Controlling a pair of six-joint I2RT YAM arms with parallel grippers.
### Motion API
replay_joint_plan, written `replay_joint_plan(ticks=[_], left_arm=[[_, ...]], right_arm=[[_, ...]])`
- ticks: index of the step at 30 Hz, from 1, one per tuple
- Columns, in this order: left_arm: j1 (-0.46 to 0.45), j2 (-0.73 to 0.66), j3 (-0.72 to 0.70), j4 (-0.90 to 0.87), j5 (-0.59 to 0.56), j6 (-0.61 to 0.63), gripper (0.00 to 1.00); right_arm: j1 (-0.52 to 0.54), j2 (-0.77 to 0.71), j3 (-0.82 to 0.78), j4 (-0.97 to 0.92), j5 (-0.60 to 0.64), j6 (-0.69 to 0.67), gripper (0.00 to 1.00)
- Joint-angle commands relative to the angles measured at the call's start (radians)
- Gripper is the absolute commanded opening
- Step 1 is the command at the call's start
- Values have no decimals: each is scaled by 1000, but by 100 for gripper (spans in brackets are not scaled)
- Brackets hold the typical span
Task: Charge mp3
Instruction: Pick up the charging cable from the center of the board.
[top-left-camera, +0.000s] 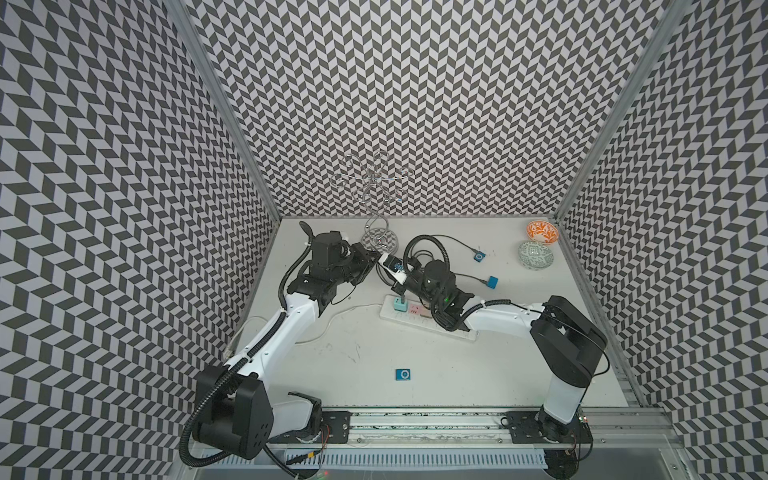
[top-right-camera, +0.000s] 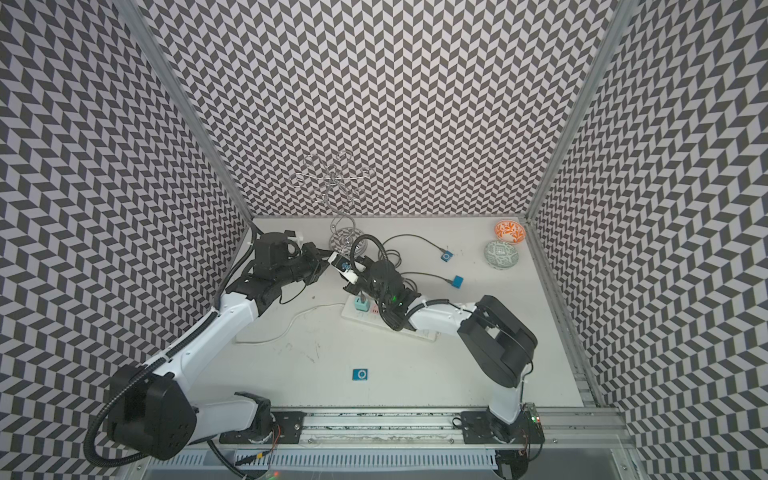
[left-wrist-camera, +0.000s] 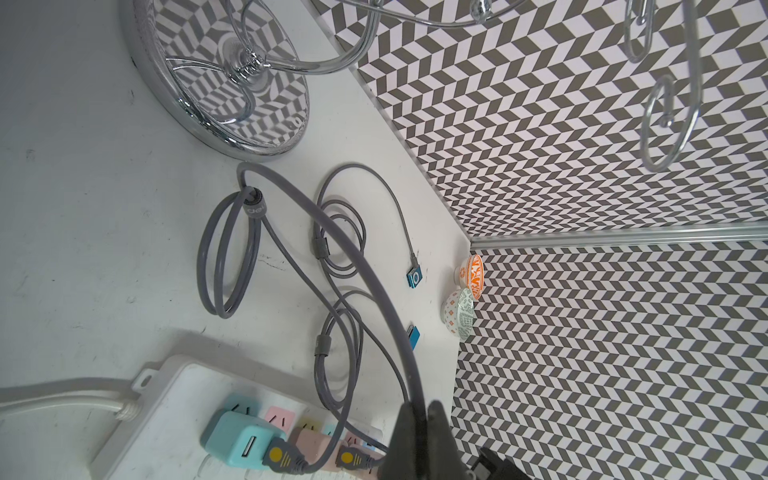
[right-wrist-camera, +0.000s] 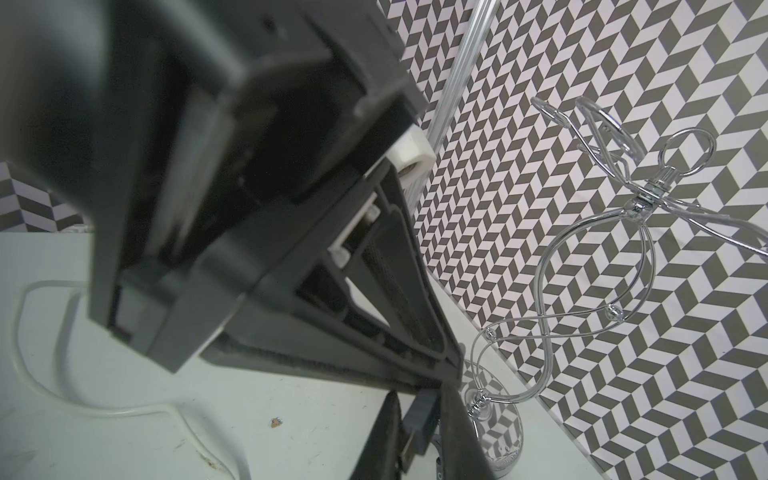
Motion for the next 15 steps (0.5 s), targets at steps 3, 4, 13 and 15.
replay_joint_plan(ticks=[3,4,13,15], left_arm=[[-10,-14,-27,79,17,-32,4],[-10,-13,-30,91,23,-30,14],[-7,-22,35,137,-39,206,100],[-7,-32,54,137,-91,318,100]], right_arm=[[8,11,30,60,42,-2,10],[8,9,30,60,47,1,8],[-1,-37,55,-42,69,62,3],[-21,-57,65,-95,34,105,3]])
